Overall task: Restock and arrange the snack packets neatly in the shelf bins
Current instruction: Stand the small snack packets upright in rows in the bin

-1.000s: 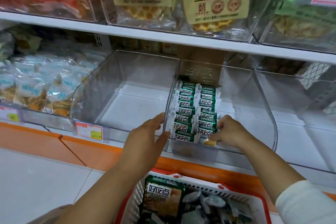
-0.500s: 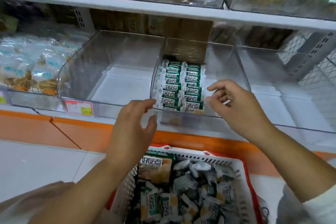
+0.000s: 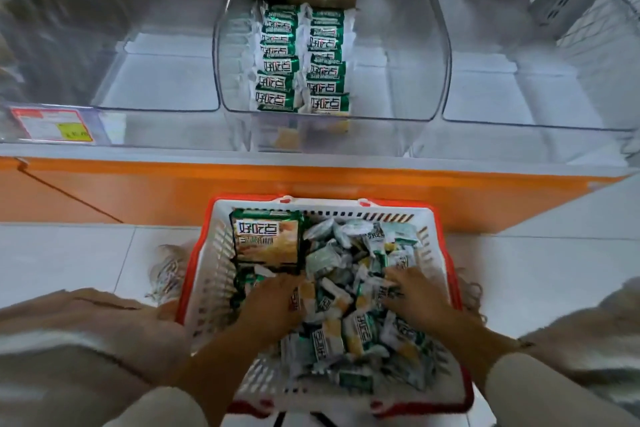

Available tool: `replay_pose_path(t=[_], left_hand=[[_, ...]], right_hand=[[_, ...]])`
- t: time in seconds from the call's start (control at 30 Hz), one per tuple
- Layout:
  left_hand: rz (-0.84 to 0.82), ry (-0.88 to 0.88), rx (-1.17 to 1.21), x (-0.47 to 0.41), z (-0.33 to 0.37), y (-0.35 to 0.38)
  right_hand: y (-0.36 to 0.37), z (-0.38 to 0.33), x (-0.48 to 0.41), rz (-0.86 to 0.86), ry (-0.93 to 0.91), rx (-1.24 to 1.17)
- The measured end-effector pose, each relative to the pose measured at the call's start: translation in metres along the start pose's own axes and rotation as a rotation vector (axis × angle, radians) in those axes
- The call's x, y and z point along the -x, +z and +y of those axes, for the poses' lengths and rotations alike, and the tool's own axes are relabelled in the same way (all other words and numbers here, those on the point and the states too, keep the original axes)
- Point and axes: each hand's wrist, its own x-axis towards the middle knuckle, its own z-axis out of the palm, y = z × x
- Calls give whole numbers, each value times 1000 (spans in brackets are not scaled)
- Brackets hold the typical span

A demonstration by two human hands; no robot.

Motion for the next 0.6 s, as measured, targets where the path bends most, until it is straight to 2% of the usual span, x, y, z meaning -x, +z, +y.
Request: replay_pose_path(t=[0.17, 0.3, 0.4, 0.5, 0.57, 0.6], left_hand=[[-51, -10, -35, -23, -10, 6], [-82, -19, -36, -34, -12, 12], [-103, -42, -95, -34, -8, 6], [-42, -68, -124, -27, -1, -3], [48, -92, 33, -15, 9, -16], [88, -104, 188, -9, 17, -25]], right_hand=[[9, -9, -12, -19, 46, 89], [15, -14, -14, 69, 63, 168], [10, -20, -8, 91, 63, 5], [-2, -30, 1, 151, 54, -192], [-15, -42, 6, 159, 38, -349], [-24, -51, 11, 142, 47, -434]])
